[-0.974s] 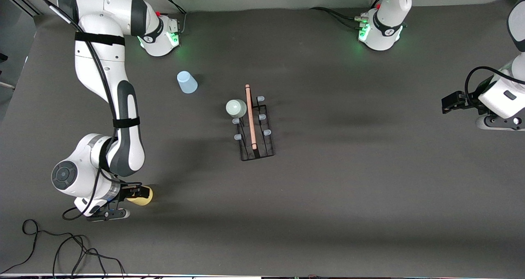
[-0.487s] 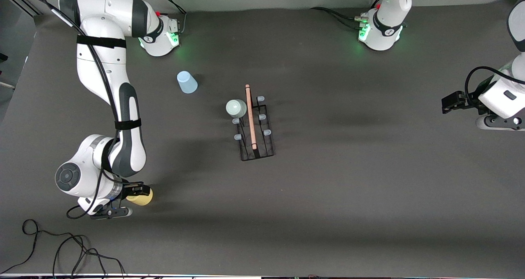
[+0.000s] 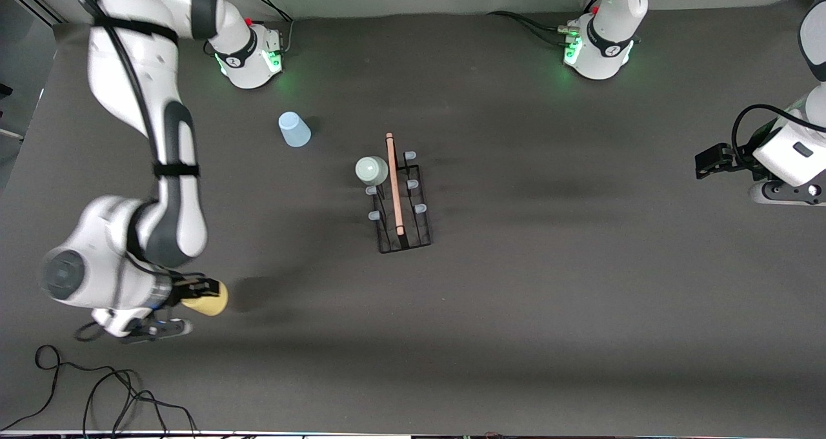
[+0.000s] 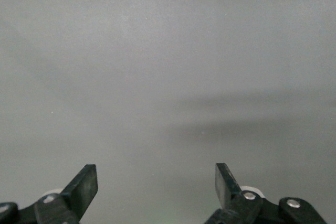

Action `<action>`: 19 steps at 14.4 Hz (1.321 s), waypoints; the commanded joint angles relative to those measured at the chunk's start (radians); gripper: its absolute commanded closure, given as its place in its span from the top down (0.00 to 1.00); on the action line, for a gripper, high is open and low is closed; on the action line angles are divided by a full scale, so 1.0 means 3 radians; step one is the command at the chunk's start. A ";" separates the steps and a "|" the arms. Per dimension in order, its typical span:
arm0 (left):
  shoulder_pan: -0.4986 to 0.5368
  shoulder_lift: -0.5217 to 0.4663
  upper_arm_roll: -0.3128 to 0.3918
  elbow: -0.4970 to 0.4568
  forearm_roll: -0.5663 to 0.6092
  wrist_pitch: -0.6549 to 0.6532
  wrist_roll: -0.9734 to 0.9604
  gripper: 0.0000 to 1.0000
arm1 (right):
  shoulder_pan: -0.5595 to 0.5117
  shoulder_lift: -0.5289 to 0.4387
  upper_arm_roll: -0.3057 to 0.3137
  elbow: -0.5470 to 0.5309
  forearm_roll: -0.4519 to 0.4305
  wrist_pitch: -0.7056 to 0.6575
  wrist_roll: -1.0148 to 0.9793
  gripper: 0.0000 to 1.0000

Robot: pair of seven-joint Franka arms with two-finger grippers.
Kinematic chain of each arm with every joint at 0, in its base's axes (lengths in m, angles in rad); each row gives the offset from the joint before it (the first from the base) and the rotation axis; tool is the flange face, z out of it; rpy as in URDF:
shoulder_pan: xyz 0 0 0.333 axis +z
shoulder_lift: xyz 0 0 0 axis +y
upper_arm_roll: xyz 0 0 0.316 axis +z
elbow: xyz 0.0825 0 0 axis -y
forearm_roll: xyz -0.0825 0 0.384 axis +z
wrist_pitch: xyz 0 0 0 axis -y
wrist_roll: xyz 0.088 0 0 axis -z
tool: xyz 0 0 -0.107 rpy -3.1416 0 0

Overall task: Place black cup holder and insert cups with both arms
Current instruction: 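Carry the yellow cup to the holder and lower it onto a peg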

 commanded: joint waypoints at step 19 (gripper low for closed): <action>0.0006 0.0020 -0.0001 0.0058 0.0000 -0.0055 0.0054 1.00 | 0.1960 -0.0825 0.0055 -0.0193 -0.0259 -0.0440 0.5271 0.00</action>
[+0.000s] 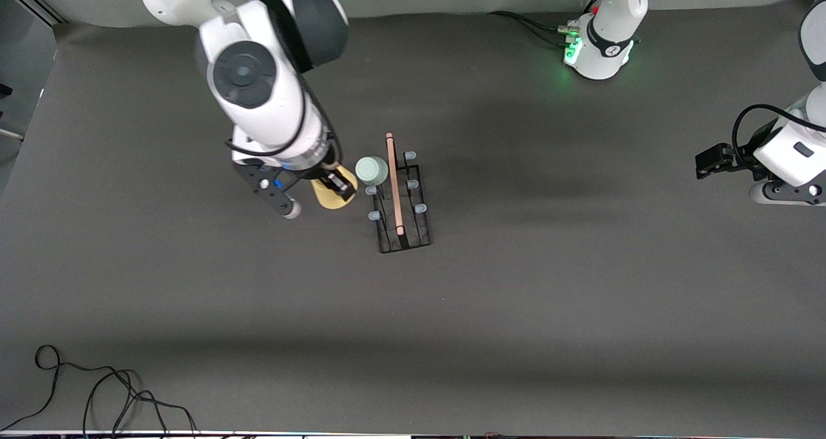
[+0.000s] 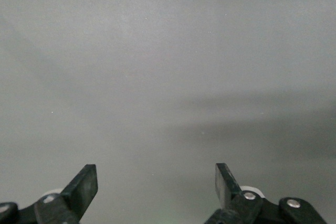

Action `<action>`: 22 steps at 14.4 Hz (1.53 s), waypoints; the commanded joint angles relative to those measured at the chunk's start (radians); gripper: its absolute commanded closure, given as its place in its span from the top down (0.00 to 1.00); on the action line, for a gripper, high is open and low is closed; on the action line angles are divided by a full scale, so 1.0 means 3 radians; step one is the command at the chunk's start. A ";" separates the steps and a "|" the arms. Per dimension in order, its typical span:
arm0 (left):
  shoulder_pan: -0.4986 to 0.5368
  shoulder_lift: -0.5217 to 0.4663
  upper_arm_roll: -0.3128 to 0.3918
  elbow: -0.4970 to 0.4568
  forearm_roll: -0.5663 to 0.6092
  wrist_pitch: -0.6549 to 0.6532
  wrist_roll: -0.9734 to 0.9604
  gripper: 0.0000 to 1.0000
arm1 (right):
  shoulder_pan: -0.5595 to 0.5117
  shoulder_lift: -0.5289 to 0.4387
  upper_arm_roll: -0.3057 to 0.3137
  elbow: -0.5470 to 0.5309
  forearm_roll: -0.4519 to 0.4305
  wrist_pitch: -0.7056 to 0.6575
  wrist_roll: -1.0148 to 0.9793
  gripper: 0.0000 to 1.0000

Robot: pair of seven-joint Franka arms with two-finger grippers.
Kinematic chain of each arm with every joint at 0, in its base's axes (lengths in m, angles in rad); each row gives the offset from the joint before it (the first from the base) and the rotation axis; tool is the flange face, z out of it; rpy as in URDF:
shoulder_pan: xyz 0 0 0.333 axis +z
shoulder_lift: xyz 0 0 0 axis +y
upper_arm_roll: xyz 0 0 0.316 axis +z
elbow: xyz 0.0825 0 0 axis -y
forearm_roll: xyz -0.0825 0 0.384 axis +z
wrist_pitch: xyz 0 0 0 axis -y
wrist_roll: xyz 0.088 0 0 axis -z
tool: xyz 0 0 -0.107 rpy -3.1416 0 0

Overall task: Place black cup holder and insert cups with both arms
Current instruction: 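Carry the yellow cup to the holder and lower it onto a peg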

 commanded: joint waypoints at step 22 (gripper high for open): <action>0.0005 0.0019 -0.0002 0.0055 0.0000 -0.0055 0.0054 1.00 | 0.0169 0.0507 0.0009 -0.0669 0.0587 0.1359 0.0091 1.00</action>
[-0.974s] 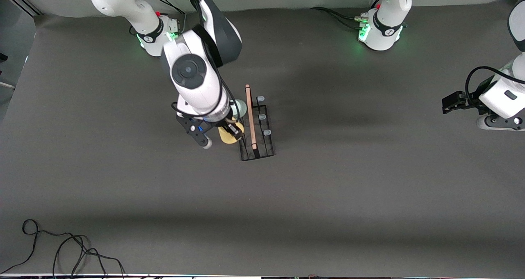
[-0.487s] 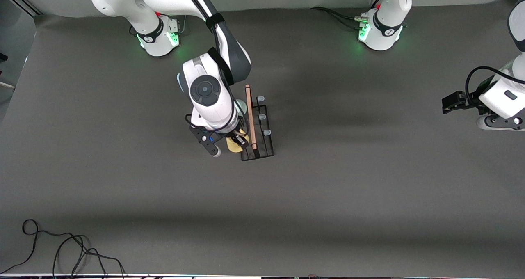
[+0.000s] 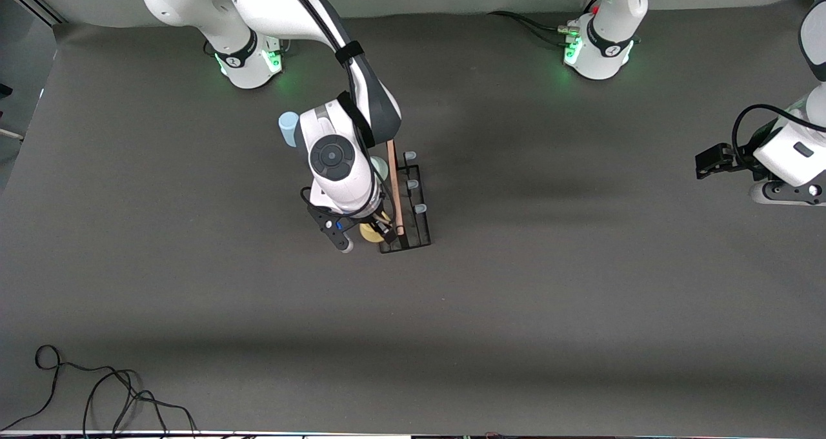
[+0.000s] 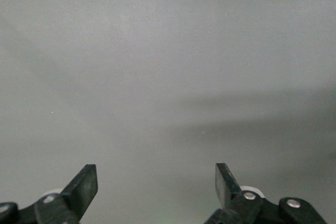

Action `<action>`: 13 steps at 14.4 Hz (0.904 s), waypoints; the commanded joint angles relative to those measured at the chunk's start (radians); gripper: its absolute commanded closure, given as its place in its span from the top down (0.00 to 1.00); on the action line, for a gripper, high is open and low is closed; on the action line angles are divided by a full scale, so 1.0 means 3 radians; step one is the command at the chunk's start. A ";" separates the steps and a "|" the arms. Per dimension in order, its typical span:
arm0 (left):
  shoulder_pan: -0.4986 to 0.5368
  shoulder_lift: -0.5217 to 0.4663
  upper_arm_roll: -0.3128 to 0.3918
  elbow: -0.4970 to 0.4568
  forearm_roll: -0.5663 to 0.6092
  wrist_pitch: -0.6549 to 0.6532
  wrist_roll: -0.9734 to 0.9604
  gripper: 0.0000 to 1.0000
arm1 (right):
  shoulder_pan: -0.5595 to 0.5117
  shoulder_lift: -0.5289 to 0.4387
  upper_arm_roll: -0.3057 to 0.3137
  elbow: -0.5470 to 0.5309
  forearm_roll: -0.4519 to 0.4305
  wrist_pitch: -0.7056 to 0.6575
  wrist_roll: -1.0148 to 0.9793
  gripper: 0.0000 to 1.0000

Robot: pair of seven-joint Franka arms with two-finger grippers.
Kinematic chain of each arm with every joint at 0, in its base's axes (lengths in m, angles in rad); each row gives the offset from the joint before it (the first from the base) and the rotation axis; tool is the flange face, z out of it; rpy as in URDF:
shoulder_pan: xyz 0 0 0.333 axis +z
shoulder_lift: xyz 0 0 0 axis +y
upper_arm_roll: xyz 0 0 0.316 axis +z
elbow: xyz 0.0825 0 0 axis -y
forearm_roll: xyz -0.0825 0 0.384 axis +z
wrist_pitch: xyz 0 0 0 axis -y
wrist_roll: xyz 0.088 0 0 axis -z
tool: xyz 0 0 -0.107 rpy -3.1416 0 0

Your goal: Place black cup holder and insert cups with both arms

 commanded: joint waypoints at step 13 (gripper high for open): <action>0.0005 0.0019 -0.0002 0.0054 0.0000 -0.0054 0.0054 1.00 | -0.0235 -0.1539 -0.0286 0.0476 -0.0919 -0.2036 -0.1595 1.00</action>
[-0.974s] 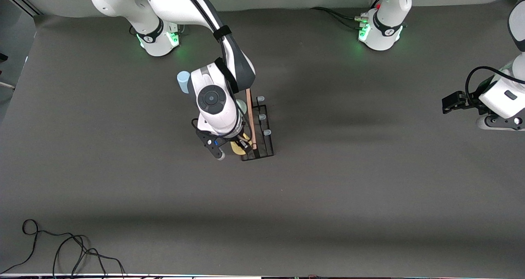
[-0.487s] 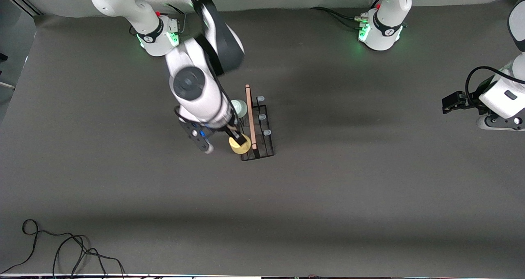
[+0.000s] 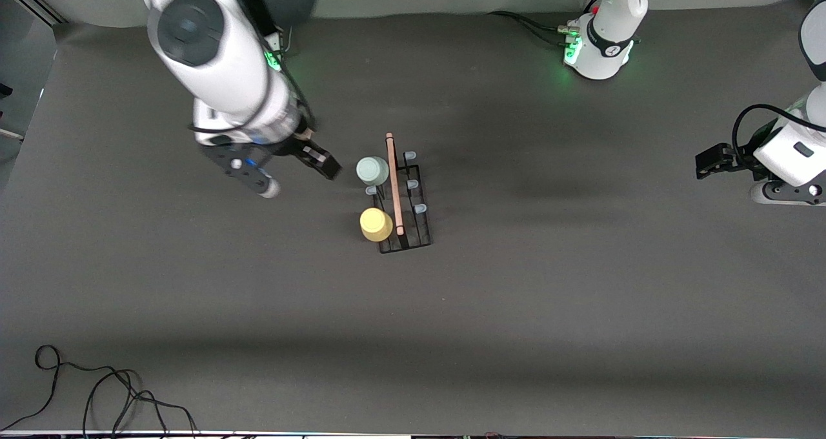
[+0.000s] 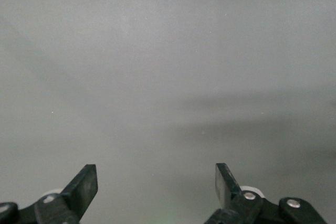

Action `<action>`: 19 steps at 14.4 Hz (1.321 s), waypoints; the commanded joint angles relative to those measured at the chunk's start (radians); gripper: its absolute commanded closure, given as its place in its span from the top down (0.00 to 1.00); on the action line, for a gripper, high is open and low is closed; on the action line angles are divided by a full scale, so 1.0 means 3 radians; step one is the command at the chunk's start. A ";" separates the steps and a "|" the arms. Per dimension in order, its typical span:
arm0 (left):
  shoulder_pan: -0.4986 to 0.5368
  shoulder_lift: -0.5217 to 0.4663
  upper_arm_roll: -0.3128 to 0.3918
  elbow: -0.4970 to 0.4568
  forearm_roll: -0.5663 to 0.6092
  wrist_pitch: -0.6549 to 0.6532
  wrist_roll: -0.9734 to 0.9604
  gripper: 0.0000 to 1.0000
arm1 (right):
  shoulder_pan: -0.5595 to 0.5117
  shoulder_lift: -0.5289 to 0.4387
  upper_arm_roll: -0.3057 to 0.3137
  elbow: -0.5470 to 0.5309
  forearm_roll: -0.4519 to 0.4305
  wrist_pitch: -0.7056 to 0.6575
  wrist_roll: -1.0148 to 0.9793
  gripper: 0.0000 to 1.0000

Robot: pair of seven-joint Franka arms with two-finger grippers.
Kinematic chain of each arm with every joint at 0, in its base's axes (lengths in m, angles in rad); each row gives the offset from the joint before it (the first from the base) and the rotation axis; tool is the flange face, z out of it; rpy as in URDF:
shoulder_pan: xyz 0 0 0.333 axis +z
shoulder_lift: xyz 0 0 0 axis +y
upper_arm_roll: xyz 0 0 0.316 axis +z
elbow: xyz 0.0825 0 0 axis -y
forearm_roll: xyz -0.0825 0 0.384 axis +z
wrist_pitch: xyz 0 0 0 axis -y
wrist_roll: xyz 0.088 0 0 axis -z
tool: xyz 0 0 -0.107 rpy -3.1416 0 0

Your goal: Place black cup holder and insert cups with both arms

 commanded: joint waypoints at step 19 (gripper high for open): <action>0.0000 0.0019 -0.0007 0.0042 -0.0010 -0.0033 0.0048 1.00 | -0.3515 -0.0996 0.2249 -0.0663 -0.0822 0.0050 -0.3362 1.00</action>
